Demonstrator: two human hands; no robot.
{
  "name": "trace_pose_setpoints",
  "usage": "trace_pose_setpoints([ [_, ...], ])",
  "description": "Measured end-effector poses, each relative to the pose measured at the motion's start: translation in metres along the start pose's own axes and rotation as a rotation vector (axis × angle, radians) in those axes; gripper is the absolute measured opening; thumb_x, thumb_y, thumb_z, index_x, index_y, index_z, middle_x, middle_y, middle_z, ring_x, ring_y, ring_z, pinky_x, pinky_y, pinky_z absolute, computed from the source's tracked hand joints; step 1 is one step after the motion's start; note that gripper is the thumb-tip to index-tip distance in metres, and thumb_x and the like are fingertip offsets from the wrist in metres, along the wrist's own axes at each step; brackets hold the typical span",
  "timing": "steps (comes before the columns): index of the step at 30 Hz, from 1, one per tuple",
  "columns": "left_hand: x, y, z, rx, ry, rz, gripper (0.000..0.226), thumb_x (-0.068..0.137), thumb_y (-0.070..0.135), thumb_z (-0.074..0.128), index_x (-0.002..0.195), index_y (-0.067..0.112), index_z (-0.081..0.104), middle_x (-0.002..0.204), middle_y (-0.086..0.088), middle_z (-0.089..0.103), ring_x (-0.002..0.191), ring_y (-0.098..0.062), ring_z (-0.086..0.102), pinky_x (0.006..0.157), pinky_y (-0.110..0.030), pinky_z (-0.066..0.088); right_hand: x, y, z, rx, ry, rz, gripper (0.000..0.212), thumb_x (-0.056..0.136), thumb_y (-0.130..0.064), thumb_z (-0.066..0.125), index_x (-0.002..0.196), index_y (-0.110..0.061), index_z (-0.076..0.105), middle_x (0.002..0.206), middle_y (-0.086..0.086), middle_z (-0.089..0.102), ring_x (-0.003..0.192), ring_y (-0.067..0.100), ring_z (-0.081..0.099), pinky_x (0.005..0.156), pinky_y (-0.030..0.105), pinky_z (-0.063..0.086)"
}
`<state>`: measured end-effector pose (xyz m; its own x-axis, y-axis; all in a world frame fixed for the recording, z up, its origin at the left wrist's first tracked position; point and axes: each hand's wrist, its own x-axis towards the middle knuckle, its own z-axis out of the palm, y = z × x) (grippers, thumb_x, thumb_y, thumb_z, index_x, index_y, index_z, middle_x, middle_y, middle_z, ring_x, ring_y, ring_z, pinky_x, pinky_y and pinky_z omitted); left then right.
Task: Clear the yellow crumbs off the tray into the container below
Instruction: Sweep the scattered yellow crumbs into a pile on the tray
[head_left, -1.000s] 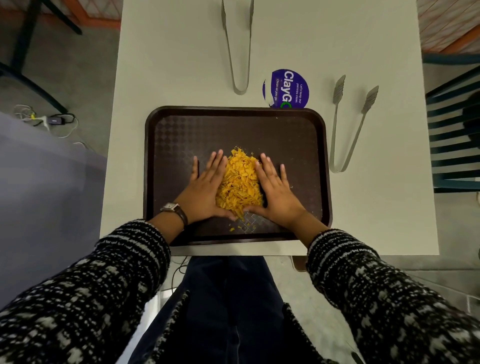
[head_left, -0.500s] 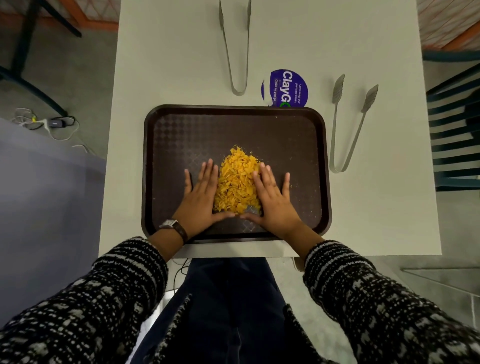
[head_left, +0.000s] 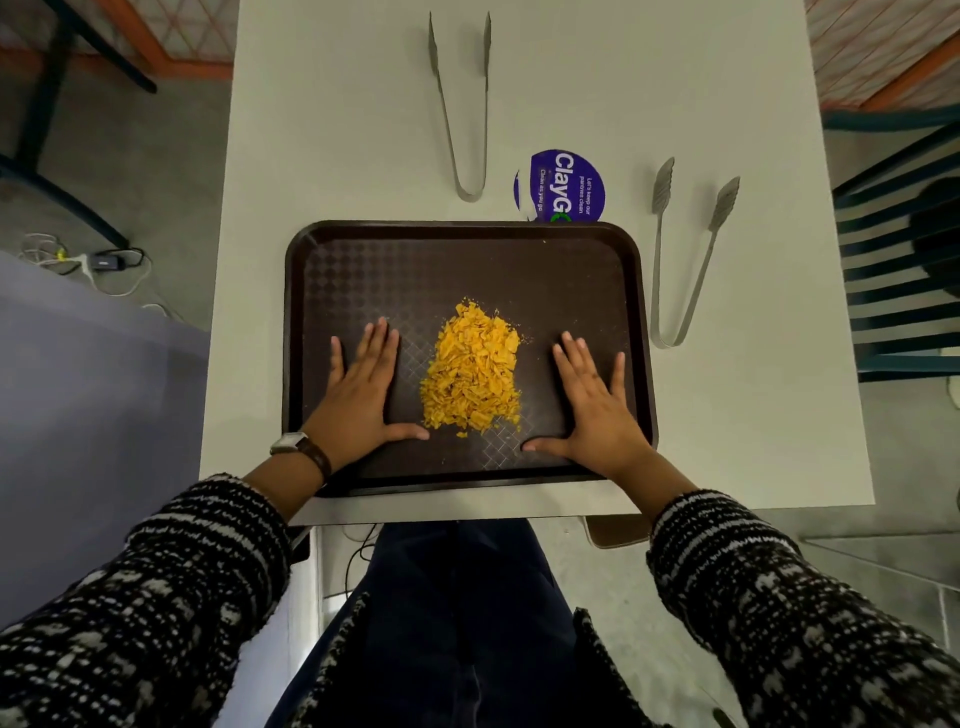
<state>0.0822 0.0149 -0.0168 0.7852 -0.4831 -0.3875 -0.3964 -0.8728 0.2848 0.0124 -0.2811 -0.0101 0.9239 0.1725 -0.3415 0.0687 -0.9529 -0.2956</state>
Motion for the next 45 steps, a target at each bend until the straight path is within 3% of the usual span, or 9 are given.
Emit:
trace_pose_setpoints([
  [9, 0.014, 0.02, 0.0, -0.148, 0.081, 0.049, 0.121, 0.059, 0.084, 0.031, 0.146, 0.009, -0.009, 0.154, -0.007, -0.018, 0.14, -0.015, -0.021, 0.112, -0.039, -0.022, 0.024, -0.043, 0.01, 0.225, 0.166, 0.077, 0.106, 0.075, -0.067, 0.052, 0.15, -0.012, 0.002, 0.159, 0.003, -0.005, 0.144, 0.012, -0.014, 0.113, 0.04, -0.022],
  [14, 0.003, 0.053, 0.002, -0.533, 0.205, -0.085, 0.072, 0.094, 0.048, 0.03, 0.147, 0.012, -0.003, 0.156, -0.003, -0.012, 0.142, -0.012, -0.014, 0.116, -0.031, -0.01, 0.019, -0.077, 0.016, 0.74, 0.304, 0.284, 0.069, 0.096, -0.041, 0.042, 0.15, -0.013, 0.01, 0.16, 0.001, 0.004, 0.146, 0.01, -0.005, 0.12, 0.036, -0.005],
  [21, 0.034, 0.094, 0.017, -0.528, 0.292, -0.211, 0.068, 0.092, 0.044, 0.014, 0.147, 0.007, -0.001, 0.155, -0.008, -0.008, 0.14, -0.012, -0.015, 0.115, -0.039, -0.015, 0.051, -0.113, 0.023, 0.909, 0.378, 0.304, 0.096, 0.079, -0.078, 0.015, 0.149, -0.013, 0.009, 0.156, -0.004, 0.011, 0.145, 0.009, -0.002, 0.106, 0.007, -0.021],
  [26, 0.039, 0.099, 0.019, -0.47, 0.267, -0.18, 0.077, 0.084, 0.051, 0.006, 0.146, 0.006, 0.002, 0.156, -0.009, -0.001, 0.144, -0.018, -0.006, 0.117, -0.041, -0.01, 0.058, -0.122, 0.026, 1.014, 0.39, 0.325, 0.087, 0.083, -0.069, 0.024, 0.149, -0.014, 0.012, 0.155, -0.007, 0.012, 0.145, 0.006, 0.002, 0.112, 0.01, -0.015],
  [29, 0.042, 0.099, 0.019, -0.554, 0.284, -0.122, 0.079, 0.082, 0.052, 0.006, 0.147, 0.008, 0.007, 0.157, -0.008, 0.005, 0.143, -0.014, 0.0, 0.12, -0.041, -0.003, 0.058, -0.127, 0.025, 1.201, 0.38, 0.349, 0.081, 0.083, -0.067, 0.029, 0.148, -0.02, 0.019, 0.156, -0.007, 0.019, 0.145, 0.008, 0.013, 0.122, 0.035, 0.004],
  [35, 0.041, 0.113, 0.008, -1.129, 0.403, -0.239, 0.047, 0.099, 0.023, 0.034, 0.145, 0.016, 0.025, 0.153, -0.005, 0.026, 0.139, -0.009, 0.023, 0.116, -0.032, 0.025, 0.056, -0.127, 0.008, 1.705, 0.38, 0.465, 0.064, 0.086, -0.053, 0.044, 0.14, -0.018, 0.043, 0.143, 0.001, 0.048, 0.131, 0.009, 0.045, 0.113, 0.034, 0.034],
  [38, 0.04, 0.12, -0.006, -1.393, 0.493, -0.348, 0.038, 0.096, 0.023, 0.041, 0.132, 0.017, 0.048, 0.139, -0.003, 0.049, 0.127, -0.011, 0.047, 0.107, -0.032, 0.039, 0.057, -0.125, -0.001, 1.994, 0.381, 0.554, 0.048, 0.092, -0.036, 0.047, 0.131, -0.009, 0.053, 0.131, 0.009, 0.058, 0.122, 0.018, 0.054, 0.112, 0.039, 0.035],
  [42, 0.04, 0.125, -0.037, -2.05, 0.475, -0.591, 0.022, 0.09, 0.015, 0.051, 0.103, 0.007, 0.067, 0.09, 0.0, 0.073, 0.084, -0.01, 0.069, 0.067, -0.021, 0.055, 0.058, -0.127, -0.012, 2.474, 0.396, 0.554, 0.037, 0.095, -0.034, 0.045, 0.11, -0.006, 0.065, 0.121, 0.017, 0.063, 0.12, 0.029, 0.054, 0.111, 0.041, 0.034],
  [45, 0.042, 0.122, -0.052, -2.346, 0.394, -0.604, 0.023, 0.094, 0.018, 0.043, 0.094, 0.009, 0.064, 0.088, -0.004, 0.07, 0.085, -0.019, 0.066, 0.071, -0.031, 0.057, 0.062, -0.133, -0.019, 2.563, 0.433, 0.49, 0.061, 0.083, -0.039, 0.061, 0.133, -0.006, 0.05, 0.14, 0.022, 0.047, 0.132, 0.035, 0.043, 0.115, 0.048, 0.027],
])
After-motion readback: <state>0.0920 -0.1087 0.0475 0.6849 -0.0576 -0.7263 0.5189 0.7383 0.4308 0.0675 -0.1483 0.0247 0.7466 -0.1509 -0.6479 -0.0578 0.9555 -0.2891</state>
